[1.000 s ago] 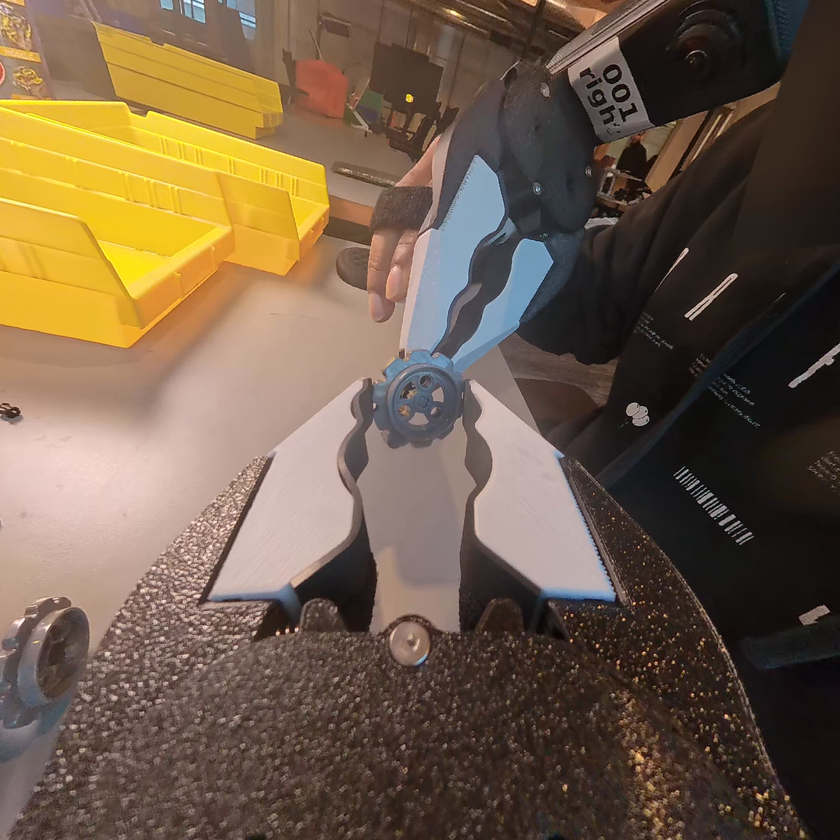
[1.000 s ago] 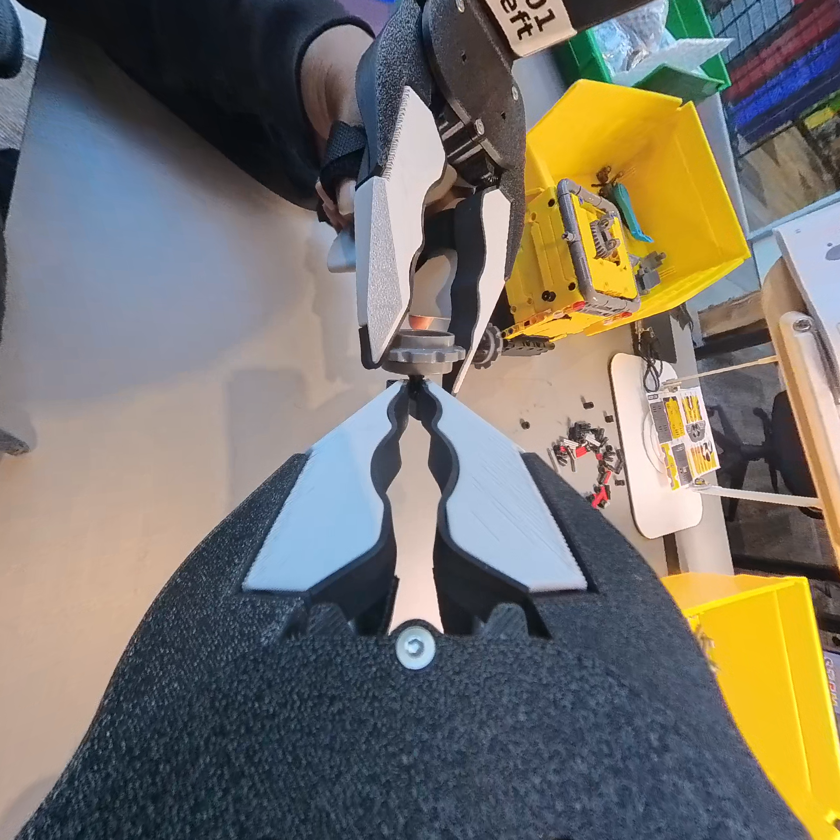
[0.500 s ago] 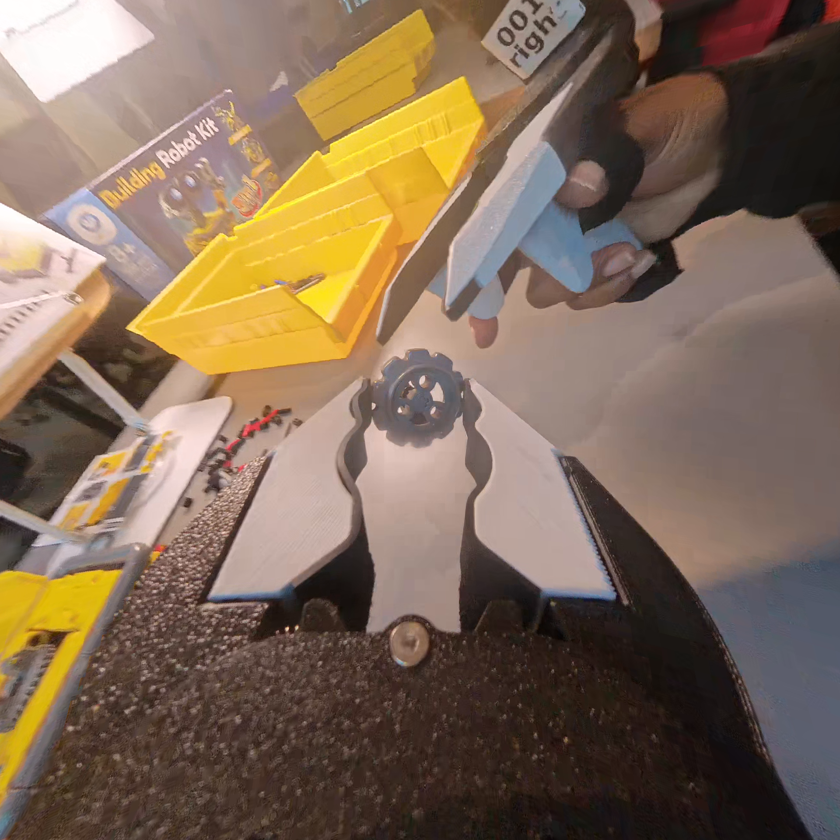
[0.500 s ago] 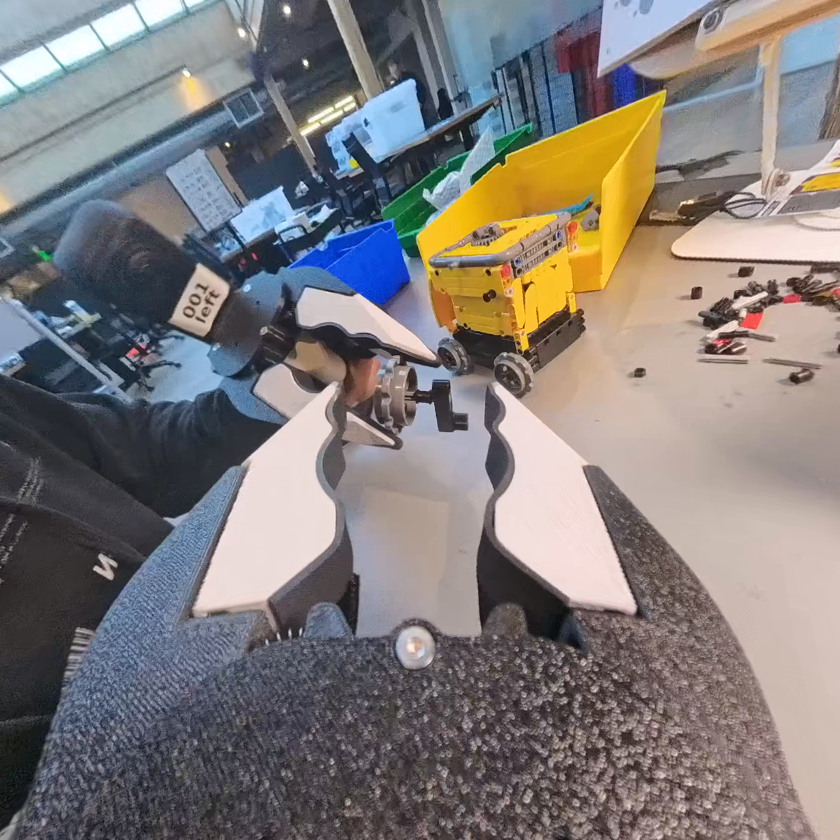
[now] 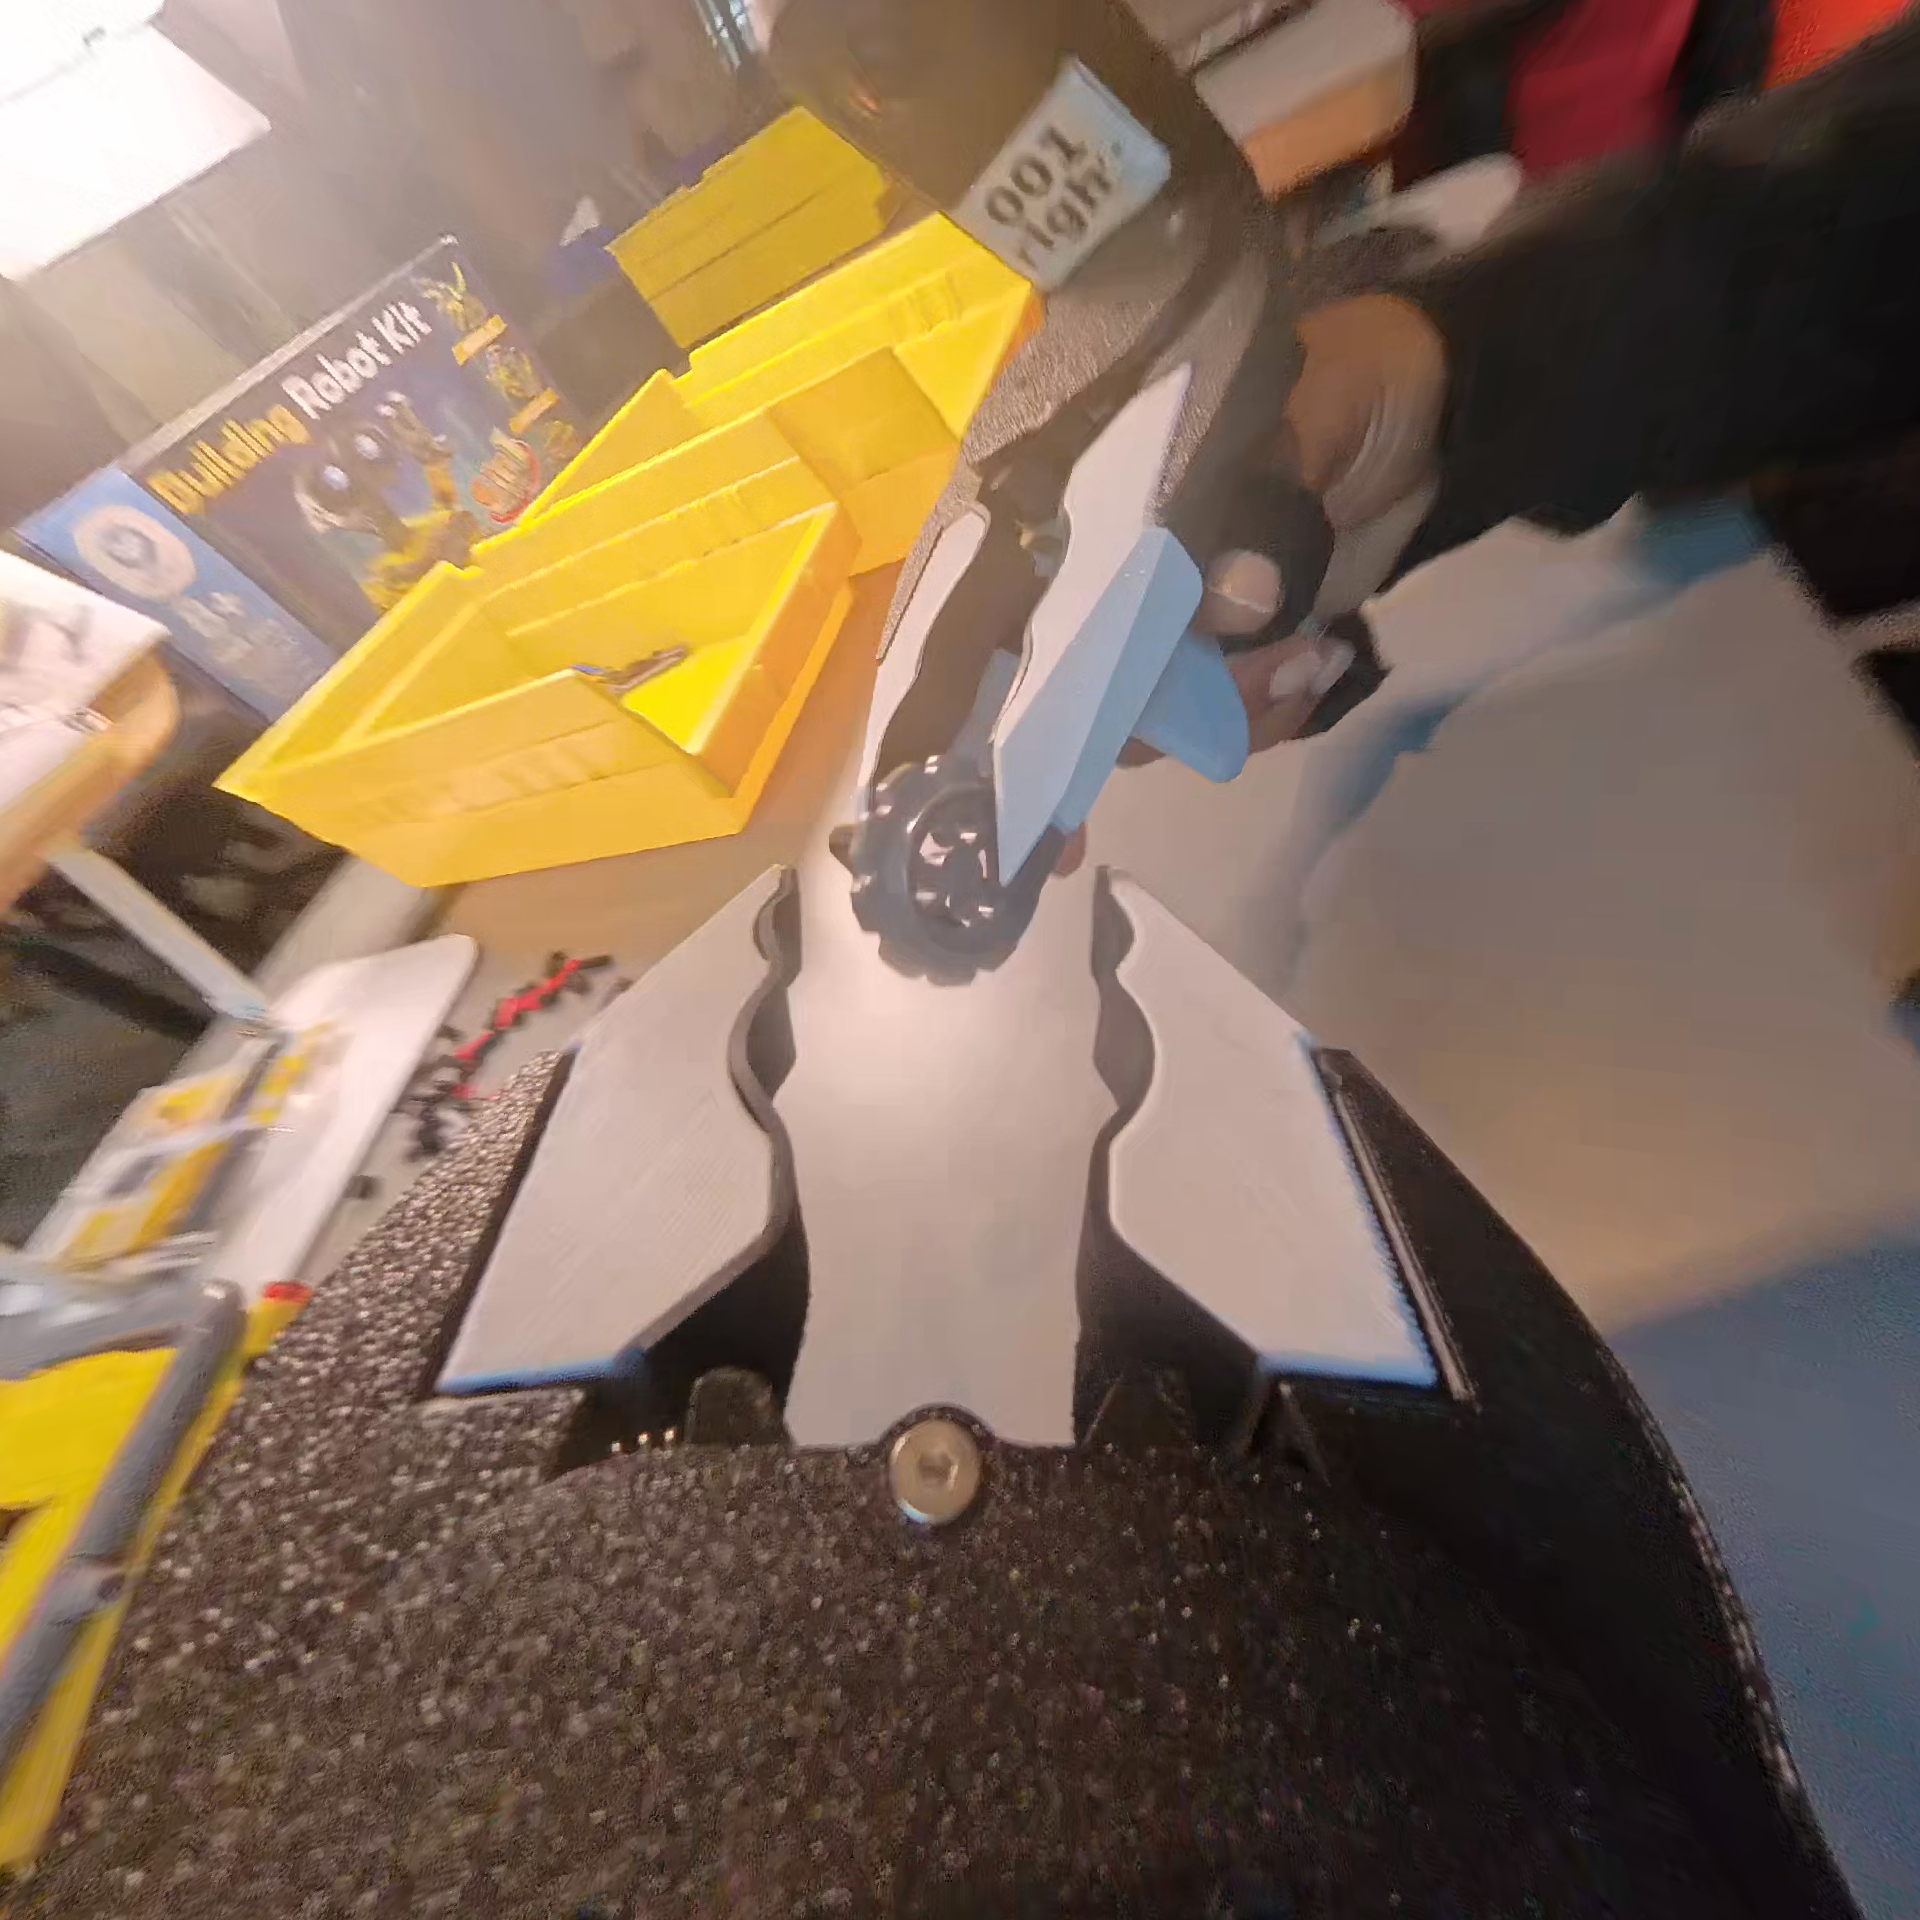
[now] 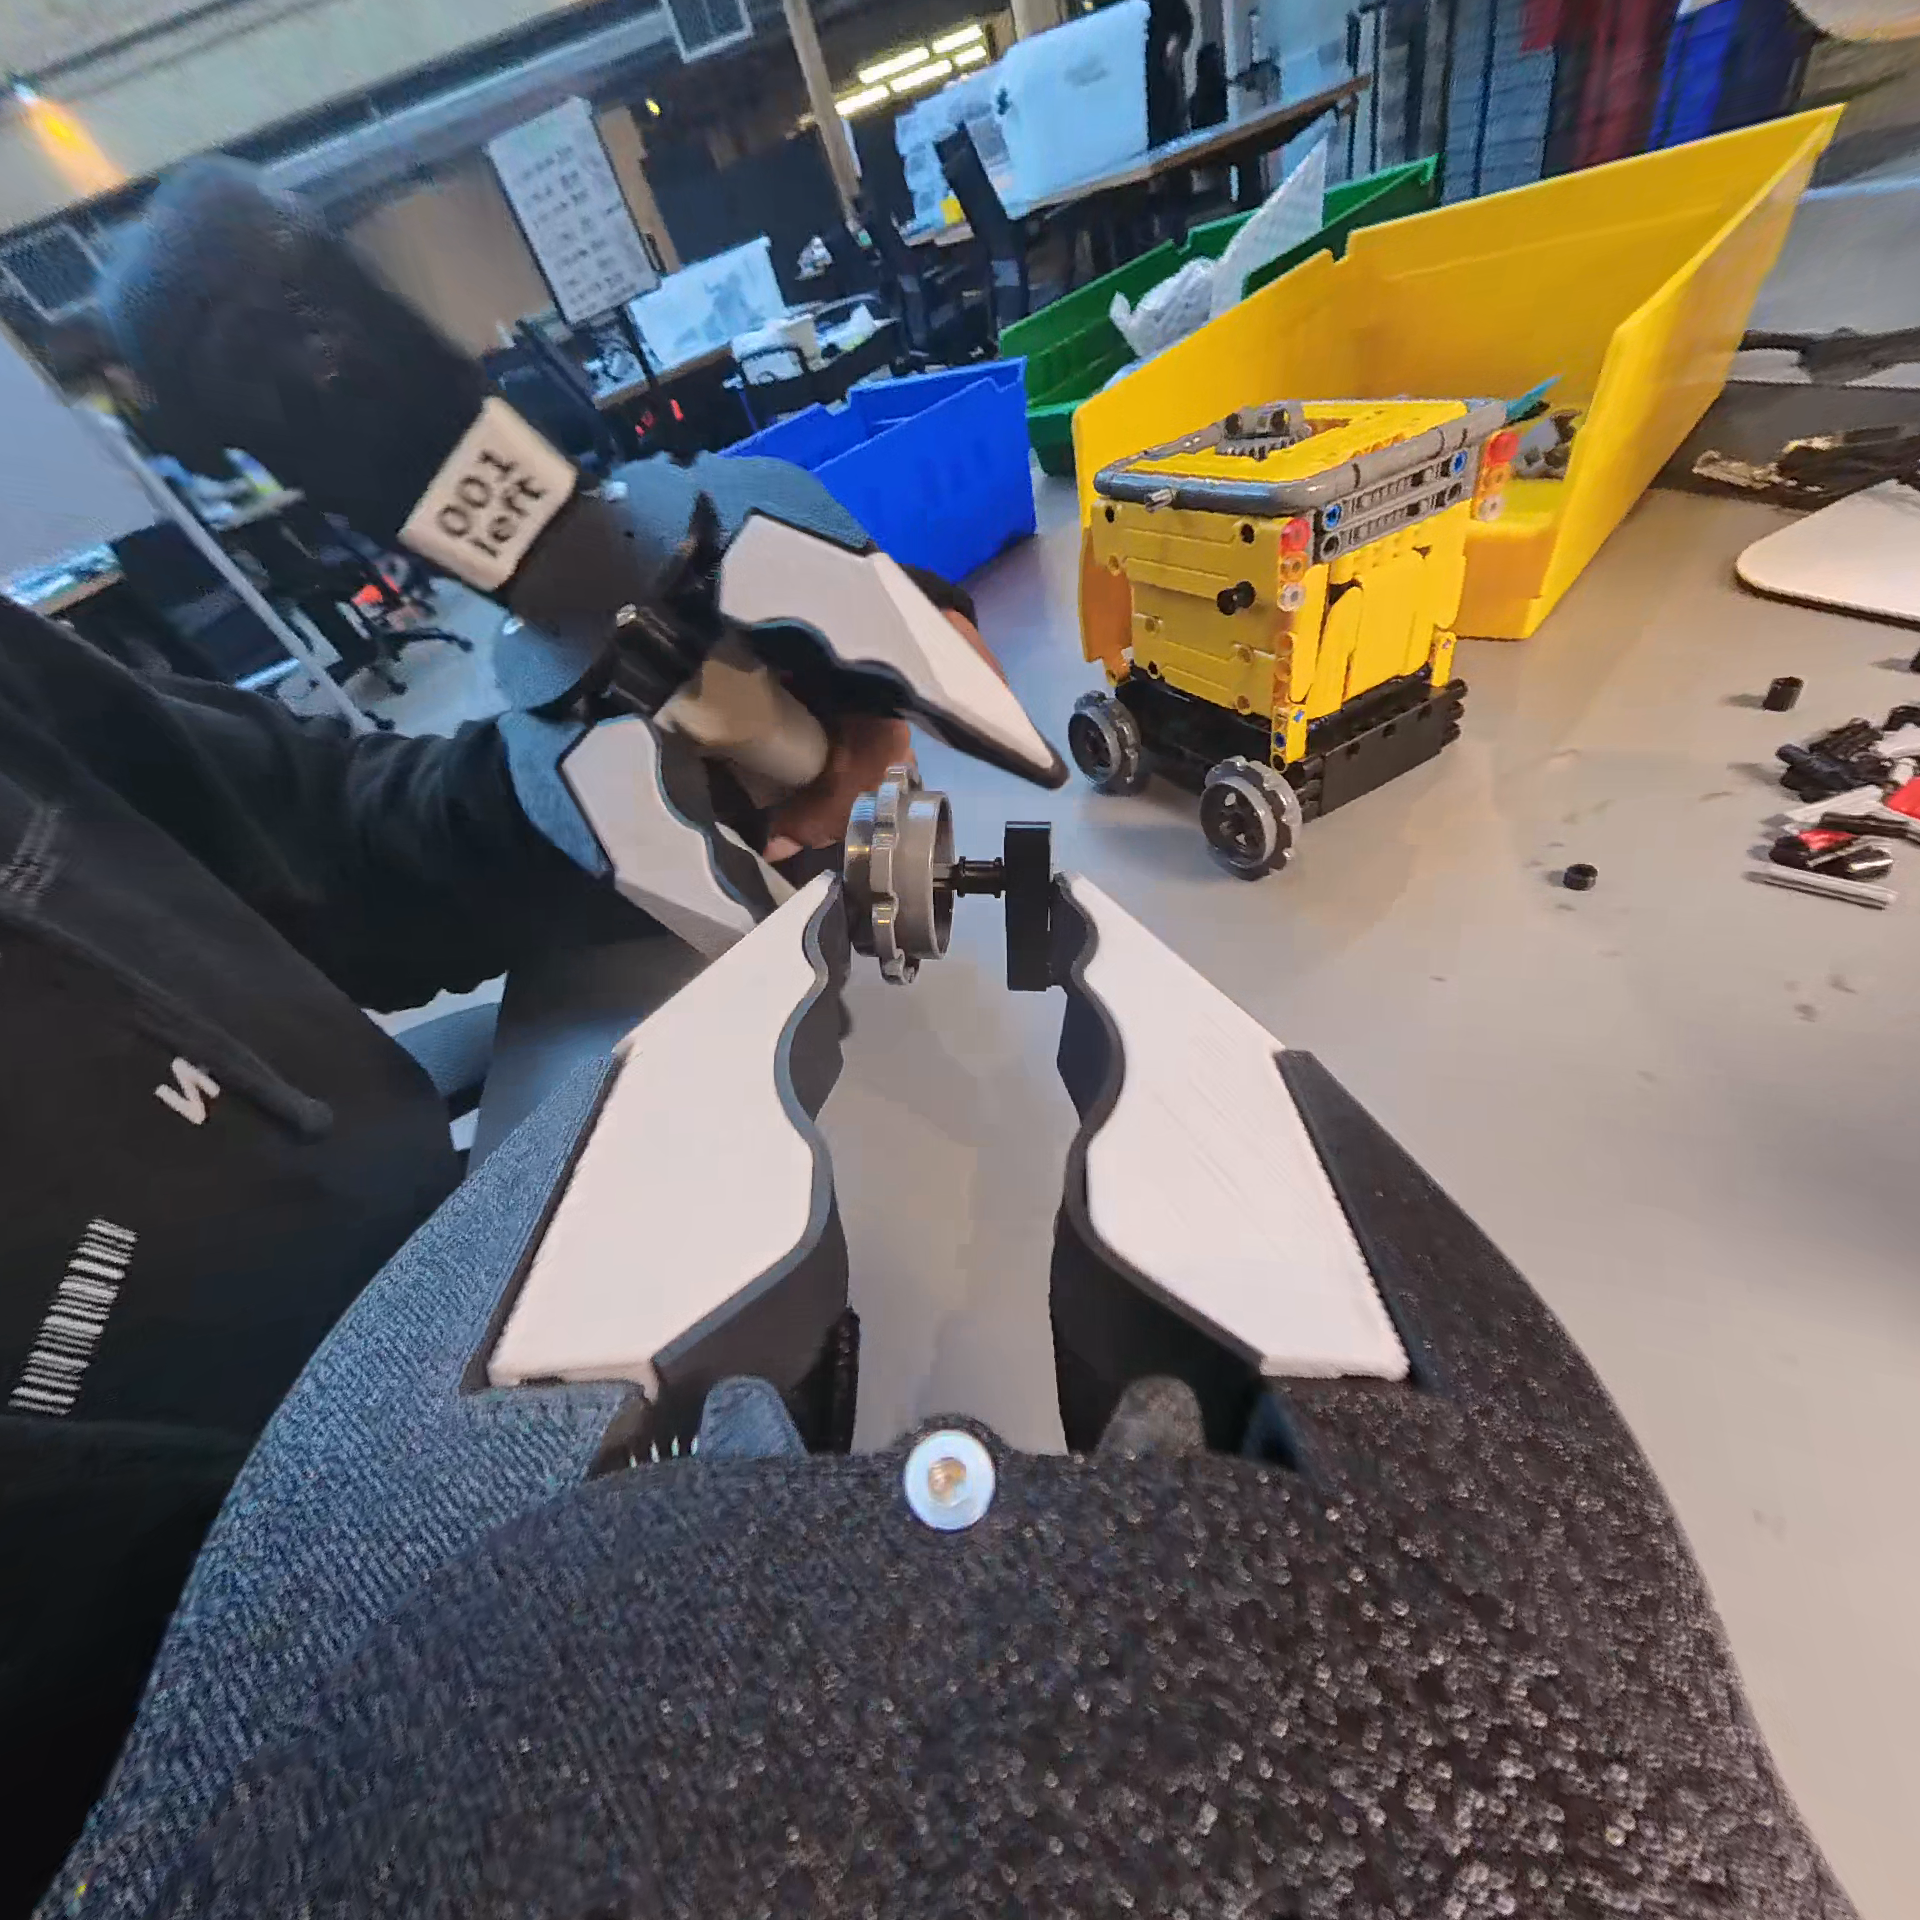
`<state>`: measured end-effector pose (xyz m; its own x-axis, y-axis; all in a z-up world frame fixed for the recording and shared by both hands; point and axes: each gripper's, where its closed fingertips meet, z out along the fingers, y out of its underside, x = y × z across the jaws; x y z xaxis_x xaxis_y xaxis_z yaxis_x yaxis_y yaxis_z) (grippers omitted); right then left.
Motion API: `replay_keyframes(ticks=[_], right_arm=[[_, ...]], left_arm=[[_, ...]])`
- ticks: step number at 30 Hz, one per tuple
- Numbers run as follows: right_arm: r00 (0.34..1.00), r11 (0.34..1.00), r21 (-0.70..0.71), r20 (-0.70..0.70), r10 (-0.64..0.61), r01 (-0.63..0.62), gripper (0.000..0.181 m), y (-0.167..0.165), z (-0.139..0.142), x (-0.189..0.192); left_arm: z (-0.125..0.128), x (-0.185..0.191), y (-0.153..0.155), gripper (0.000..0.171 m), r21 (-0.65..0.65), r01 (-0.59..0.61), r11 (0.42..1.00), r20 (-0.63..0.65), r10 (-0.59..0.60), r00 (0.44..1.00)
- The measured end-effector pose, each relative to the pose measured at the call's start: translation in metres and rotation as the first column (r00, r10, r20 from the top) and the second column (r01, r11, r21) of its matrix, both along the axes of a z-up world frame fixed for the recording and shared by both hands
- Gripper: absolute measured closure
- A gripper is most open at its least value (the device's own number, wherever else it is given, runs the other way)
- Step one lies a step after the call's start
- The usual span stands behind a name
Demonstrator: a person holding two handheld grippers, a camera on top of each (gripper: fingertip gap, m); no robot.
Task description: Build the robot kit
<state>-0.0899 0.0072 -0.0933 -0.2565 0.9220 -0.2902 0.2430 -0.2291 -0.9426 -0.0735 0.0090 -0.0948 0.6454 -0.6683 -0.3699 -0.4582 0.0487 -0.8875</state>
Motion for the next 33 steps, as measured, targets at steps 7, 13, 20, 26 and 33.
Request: replay_keyframes(ticks=[7, 13, 20, 26, 33], right_arm=[[0.957, 0.976, -0.047, -0.207, 0.201, -0.215, 0.143, -0.023, 0.04, 0.017], [0.924, 0.965, 0.051, -0.279, 0.261, -0.257, 0.143, -0.035, 0.051, 0.017], [0.921, 0.966, 0.07, -0.291, 0.26, -0.251, 0.144, -0.035, 0.052, 0.013], [0.92, 0.964, 0.082, -0.287, 0.266, -0.253, 0.144, -0.033, 0.051, 0.013], [0.923, 0.968, 0.087, -0.289, 0.252, -0.237, 0.145, -0.03, 0.048, 0.014]], left_arm=[[0.048, -0.003, -0.019, 0.11, -0.204, 0.342, 0.917, 0.645, -0.136, 0.752], [0.054, 0.011, -0.032, 0.132, -0.171, 0.423, 0.89, 0.654, -0.219, 0.724], [0.055, 0.008, -0.032, 0.134, -0.162, 0.414, 0.896, 0.646, -0.221, 0.73], [0.054, 0.007, -0.031, 0.135, -0.163, 0.409, 0.898, 0.648, -0.215, 0.73], [0.053, 0.006, -0.029, 0.137, -0.171, 0.4, 0.901, 0.659, -0.198, 0.726]])
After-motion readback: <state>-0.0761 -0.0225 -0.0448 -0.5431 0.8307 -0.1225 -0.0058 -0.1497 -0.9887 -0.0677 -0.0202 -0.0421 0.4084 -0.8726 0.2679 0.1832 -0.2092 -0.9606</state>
